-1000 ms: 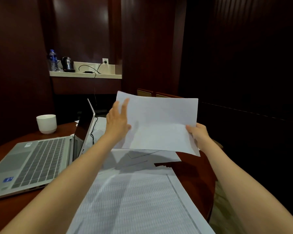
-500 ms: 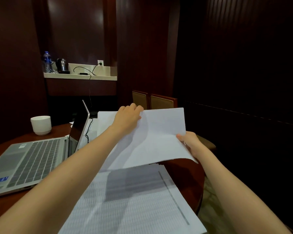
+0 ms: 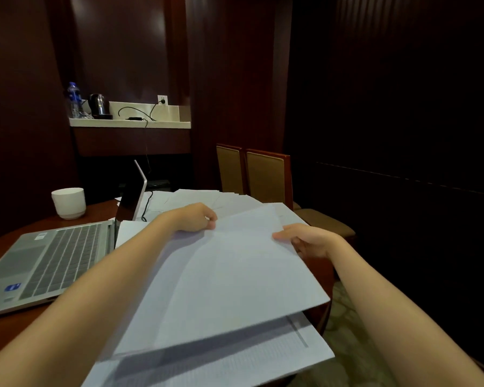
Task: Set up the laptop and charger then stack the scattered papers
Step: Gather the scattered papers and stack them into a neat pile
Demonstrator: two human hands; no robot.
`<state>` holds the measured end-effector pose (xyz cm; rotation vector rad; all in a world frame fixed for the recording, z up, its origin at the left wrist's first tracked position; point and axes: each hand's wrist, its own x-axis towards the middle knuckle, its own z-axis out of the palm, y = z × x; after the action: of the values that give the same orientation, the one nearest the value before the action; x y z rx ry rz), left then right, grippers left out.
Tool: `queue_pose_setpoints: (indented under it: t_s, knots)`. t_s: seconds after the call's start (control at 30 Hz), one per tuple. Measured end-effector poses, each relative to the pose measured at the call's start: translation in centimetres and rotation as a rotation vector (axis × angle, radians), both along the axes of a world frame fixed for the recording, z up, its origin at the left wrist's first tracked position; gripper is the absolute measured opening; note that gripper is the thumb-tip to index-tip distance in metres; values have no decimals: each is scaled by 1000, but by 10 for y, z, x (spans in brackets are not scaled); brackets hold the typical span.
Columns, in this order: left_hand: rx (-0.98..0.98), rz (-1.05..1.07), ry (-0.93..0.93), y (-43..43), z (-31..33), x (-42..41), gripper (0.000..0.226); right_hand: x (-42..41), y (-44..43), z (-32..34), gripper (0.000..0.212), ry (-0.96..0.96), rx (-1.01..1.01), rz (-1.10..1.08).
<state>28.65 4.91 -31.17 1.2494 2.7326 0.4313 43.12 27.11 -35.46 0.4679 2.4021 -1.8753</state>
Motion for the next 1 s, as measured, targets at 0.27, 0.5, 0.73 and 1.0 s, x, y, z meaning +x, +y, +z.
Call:
queue_pose_setpoints:
  t_s: [0.27,0.5,0.73,1.0]
  knots:
    - [-220,-24,-120,-6,-36,9,11,-12,-15,-5,15,-5,256,-61]
    - [-258,57,-398,-7,-46,2,6,-16,-20,-14,9,-129,402,-28]
    - [-152,99,-245,0,-52,-18,19,-42,-14,-28,15,-19,344,-177]
    - [-123,116,-199,13,-67,-38,30,-79,-14,-38,26,4,585,-149]
